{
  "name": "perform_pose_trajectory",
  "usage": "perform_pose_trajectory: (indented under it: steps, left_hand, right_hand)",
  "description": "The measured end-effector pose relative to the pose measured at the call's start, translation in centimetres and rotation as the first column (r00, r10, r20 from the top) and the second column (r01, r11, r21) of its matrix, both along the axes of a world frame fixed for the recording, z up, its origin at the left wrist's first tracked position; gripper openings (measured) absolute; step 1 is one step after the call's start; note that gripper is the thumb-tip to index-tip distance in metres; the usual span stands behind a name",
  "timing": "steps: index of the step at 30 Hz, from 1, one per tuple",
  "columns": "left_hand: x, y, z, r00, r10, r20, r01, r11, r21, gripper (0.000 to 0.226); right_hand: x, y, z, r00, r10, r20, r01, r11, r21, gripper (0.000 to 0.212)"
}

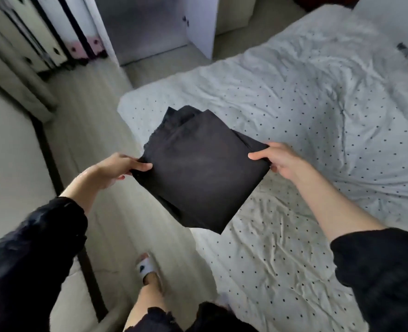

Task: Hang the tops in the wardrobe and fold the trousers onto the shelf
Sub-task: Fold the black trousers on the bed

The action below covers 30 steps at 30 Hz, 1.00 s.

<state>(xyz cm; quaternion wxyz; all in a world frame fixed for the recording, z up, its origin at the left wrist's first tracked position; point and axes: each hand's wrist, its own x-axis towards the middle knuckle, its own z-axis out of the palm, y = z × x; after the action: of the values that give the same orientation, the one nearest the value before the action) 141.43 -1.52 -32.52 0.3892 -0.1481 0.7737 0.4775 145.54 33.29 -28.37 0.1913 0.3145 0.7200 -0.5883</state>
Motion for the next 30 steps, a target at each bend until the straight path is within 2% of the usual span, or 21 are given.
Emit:
perform_pose_trajectory:
  steps: [2,5,6,10,14,17,24,28,30]
  left_hand:
    - [-3.0,-6.0,2.3,0.998,0.035,-0.042,-0.035,0.999,0.011,0.047]
    - [-8.1,-15.3,4.9,0.981,0.14,-0.136,-0.137,0.99,0.028,0.064]
    - [-9.2,-16.4,5.3,0.977,0.149,-0.154,-0.144,0.989,0.042,0.064]
    - [-14.3,-20.9,6.7,0.955,0.217,-0.2,-0.198,0.974,0.107,0.049]
    - [-21.4,-23.8,7.1,0.945,0.244,-0.216,-0.221,0.967,0.125,0.07]
    - [-27.1,-24.2,8.3,0.939,0.246,-0.239,-0.214,0.965,0.151,0.059]
    - [-43.6,-25.9,13.0,0.909,0.233,-0.346,-0.211,0.972,0.1,0.049]
    - [-52.8,-25.6,14.4,0.891,0.245,-0.382,-0.216,0.969,0.117,0.018]
    - [-57.8,-25.1,14.6,0.879,0.269,-0.393,-0.232,0.963,0.14,0.016]
  right_hand:
    - [-4.7,-5.5,1.1,0.999,0.033,-0.036,-0.034,0.999,-0.009,0.031]
    - [-12.0,-14.4,3.4,0.993,0.084,-0.084,-0.084,0.996,0.008,0.035]
    - [-13.4,-15.7,3.8,0.992,0.077,-0.101,-0.076,0.997,0.005,0.038]
    - [-19.3,-20.9,5.9,0.982,0.117,-0.148,-0.115,0.993,0.024,0.025]
    - [-27.0,-23.9,7.7,0.975,0.132,-0.177,-0.123,0.99,0.064,0.025]
    - [-33.1,-25.2,9.2,0.973,0.131,-0.191,-0.118,0.99,0.077,0.027]
    - [-49.0,-26.5,13.1,0.947,0.14,-0.288,-0.126,0.99,0.066,0.023]
    - [-57.3,-26.7,15.3,0.94,0.098,-0.327,-0.084,0.995,0.056,0.024]
    - [-61.5,-26.5,15.8,0.937,0.072,-0.341,-0.048,0.996,0.078,0.025]
